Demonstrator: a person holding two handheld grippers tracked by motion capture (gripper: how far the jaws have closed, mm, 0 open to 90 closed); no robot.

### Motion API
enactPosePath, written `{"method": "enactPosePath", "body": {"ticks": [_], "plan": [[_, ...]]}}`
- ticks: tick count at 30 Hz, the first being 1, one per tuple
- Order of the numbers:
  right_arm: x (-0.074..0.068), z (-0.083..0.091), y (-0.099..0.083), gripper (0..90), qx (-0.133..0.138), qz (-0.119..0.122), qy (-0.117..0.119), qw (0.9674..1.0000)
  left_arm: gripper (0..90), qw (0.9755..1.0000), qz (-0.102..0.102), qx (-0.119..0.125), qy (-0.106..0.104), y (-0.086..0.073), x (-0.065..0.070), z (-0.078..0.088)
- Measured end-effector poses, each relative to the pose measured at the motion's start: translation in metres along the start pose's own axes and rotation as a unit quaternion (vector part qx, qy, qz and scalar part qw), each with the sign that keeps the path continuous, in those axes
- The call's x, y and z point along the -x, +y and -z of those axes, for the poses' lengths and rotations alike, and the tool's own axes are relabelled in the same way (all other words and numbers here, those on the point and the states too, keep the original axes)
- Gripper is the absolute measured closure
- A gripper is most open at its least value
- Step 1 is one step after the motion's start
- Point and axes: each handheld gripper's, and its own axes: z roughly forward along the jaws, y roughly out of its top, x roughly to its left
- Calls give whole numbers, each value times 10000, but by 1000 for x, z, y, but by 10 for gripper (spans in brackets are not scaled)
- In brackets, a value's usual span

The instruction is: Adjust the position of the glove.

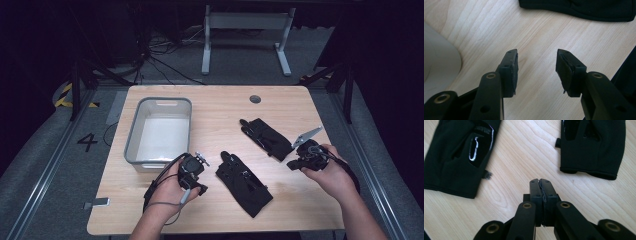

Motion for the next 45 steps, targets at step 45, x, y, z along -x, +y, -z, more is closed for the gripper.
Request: {"method": "enactPosePath", "body": {"ticks": [45], "plan": [[-88, -41, 17, 900, 230, 844, 1205, 9889, 512, 9992, -226, 251, -223, 18, 1, 1]]}}
